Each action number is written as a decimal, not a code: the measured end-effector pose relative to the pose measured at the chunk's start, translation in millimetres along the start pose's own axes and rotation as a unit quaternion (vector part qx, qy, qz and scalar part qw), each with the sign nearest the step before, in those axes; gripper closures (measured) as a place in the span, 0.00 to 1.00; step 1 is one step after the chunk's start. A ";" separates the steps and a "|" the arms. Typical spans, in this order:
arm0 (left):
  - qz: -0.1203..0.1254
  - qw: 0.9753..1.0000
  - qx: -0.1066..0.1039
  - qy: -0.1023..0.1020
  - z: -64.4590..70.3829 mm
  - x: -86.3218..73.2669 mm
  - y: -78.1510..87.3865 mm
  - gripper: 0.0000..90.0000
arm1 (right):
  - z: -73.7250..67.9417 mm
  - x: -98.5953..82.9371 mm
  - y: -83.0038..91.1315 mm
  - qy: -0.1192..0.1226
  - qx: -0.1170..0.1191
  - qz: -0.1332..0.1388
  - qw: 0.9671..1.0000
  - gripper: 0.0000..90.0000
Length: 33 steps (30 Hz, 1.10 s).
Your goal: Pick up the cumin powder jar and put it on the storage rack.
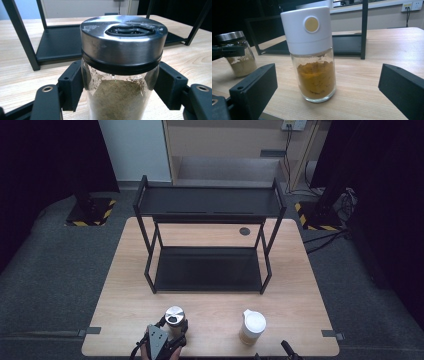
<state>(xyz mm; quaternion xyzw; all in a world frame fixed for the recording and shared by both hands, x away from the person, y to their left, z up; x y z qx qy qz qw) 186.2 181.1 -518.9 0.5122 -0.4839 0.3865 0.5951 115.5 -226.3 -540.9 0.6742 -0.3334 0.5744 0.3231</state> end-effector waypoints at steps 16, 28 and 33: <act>0.036 0.999 -0.005 -0.008 -10.0 59.0 31.6 0.34 | -6.1 9.6 6.8 0.008 0.006 0.006 1.000 0.02; 0.049 0.998 -0.032 -0.011 -16.1 106.3 39.4 0.34 | -9.6 12.1 10.3 0.009 0.007 0.004 1.000 0.02; 0.057 0.998 -0.039 -0.009 -18.7 125.8 38.9 0.34 | -11.3 15.2 10.2 0.011 0.010 0.004 1.000 0.02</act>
Point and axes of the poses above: each handheld gripper's, and its own axes: y roughly backward along the jaws, x roughly out of its top, z roughly to its right, the point moved 9 cm from there along -y, roughly forward along the jaws, and after that the axes turned 10 degrees about x, right-handed, at the moved point
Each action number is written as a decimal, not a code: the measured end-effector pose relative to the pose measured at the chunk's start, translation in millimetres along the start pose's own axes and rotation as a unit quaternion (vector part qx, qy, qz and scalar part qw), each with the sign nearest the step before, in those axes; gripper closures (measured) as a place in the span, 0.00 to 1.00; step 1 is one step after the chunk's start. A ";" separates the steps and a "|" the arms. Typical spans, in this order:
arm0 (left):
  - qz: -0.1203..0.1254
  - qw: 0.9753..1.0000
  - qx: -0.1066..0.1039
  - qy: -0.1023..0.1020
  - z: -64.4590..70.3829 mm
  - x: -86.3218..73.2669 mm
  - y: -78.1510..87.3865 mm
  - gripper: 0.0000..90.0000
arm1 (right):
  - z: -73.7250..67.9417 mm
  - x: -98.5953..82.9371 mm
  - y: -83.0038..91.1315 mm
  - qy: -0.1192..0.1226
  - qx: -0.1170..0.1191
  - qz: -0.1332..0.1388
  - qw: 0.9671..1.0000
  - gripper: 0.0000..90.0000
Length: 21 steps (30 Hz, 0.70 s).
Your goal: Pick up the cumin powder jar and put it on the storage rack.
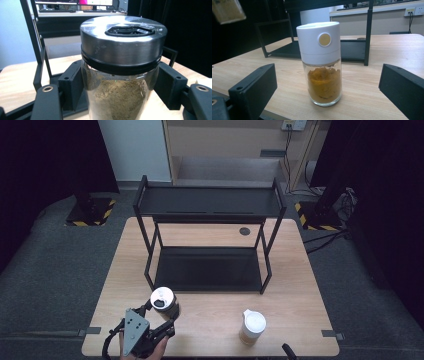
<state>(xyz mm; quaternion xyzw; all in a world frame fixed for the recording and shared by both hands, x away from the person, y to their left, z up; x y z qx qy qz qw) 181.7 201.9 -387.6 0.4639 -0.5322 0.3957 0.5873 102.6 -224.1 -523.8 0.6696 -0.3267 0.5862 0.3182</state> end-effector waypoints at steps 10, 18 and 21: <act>0.004 1.000 -0.006 0.002 -12.0 31.9 -10.7 0.34 | -1.9 3.2 0.8 -0.001 0.000 0.003 1.000 0.02; 0.003 1.000 -0.030 -0.002 -20.6 56.0 -24.5 0.34 | -3.8 4.9 0.7 0.001 0.004 0.003 1.000 0.02; 0.005 0.999 -0.034 -0.006 -23.2 66.7 -30.4 0.34 | -4.1 5.2 0.3 0.001 0.006 0.001 1.000 0.01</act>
Point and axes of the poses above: each handheld gripper's, and its own axes: y roughly backward along the jaws, x roughly out of its top, z roughly to its right, the point moved 9 cm from there along -y, roughly forward along the jaws, and after that the axes turned 10 degrees about x, right-handed, at the moved point
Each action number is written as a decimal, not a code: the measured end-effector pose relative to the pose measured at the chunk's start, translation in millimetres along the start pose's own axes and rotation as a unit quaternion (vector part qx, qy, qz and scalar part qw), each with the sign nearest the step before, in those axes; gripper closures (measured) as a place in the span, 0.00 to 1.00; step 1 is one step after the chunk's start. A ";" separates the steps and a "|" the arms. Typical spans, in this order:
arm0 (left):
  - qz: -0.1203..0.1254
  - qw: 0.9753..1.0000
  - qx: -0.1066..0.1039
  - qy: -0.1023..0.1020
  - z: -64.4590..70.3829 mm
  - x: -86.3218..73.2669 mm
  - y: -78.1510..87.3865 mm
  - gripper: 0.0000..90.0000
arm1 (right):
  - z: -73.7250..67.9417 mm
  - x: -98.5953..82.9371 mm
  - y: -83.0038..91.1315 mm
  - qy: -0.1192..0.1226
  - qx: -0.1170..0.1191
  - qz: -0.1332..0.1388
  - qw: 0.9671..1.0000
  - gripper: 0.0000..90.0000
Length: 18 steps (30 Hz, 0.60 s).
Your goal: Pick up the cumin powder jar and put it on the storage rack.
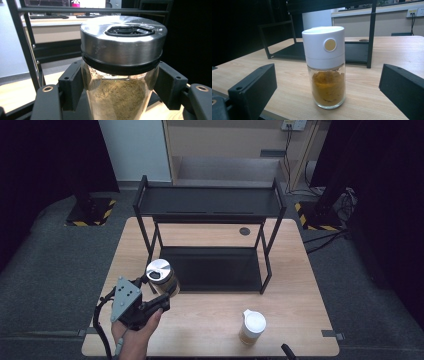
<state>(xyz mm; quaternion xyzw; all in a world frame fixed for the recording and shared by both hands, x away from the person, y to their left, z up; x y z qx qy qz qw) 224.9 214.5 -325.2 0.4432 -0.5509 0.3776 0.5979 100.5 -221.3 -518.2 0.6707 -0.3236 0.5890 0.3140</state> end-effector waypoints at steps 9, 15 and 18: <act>0.010 1.000 -0.007 -0.008 -5.6 28.3 -13.8 0.34 | -0.6 0.2 -0.2 0.000 0.002 -0.005 1.000 0.01; 0.008 1.000 -0.011 0.001 -10.3 39.0 -22.7 0.34 | -0.1 0.4 1.8 0.000 -0.001 -0.006 1.000 0.01; 0.008 1.000 -0.008 0.002 -13.2 42.8 -26.2 0.34 | 0.9 0.1 2.2 0.000 0.000 -0.007 1.000 0.01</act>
Point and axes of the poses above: each handheld gripper's, and its own axes: y roughly backward along the jaws, x roughly out of its top, z roughly to its right, the point moved 9 cm from there along -y, roughly forward along the jaws, and after that the axes turned 10 degrees about x, right-handed, at the moved point
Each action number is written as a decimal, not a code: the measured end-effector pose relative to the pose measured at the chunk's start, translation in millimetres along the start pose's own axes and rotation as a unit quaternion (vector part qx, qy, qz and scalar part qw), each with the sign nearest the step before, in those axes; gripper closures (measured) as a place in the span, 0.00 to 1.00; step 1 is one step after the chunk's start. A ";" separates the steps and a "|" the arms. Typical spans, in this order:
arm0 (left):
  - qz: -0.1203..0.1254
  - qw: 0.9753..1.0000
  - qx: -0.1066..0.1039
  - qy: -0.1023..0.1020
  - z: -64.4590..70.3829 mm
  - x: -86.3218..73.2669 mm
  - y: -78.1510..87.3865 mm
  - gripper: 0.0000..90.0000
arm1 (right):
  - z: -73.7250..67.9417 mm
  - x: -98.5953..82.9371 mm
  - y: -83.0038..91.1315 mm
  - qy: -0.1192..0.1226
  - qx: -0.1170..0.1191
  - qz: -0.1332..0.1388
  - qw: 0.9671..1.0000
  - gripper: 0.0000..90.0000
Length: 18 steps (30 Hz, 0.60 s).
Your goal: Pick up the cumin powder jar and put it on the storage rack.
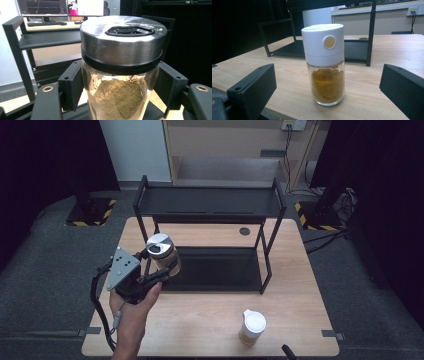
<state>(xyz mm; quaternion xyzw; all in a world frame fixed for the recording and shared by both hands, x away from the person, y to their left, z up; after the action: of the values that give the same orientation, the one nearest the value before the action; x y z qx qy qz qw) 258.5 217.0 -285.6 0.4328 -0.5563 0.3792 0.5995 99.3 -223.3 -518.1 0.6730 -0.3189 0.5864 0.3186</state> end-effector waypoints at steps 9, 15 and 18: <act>-0.003 1.000 0.000 0.006 -9.8 11.8 -13.6 0.34 | 0.0 1.0 1.0 0.000 0.001 0.001 1.000 0.01; 0.000 1.000 0.004 0.001 -17.8 27.5 -22.4 0.34 | -0.3 2.4 1.1 0.000 0.001 0.003 1.000 0.01; 0.005 1.000 0.008 -0.011 -19.0 38.4 -26.2 0.34 | -0.3 2.9 1.8 0.001 -0.001 0.004 1.000 0.01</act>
<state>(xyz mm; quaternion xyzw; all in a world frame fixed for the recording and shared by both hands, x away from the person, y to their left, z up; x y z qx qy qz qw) 293.1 225.0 -250.1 0.4391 -0.5620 0.3814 0.5881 98.0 -224.2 -515.1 0.6713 -0.3214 0.5878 0.3171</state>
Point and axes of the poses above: each handheld gripper's, and its own axes: y roughly backward along the jaws, x roughly out of its top, z roughly to its right, the point moved 9 cm from there along -y, roughly forward along the jaws, and after that the axes turned 10 degrees about x, right-handed, at the moved point
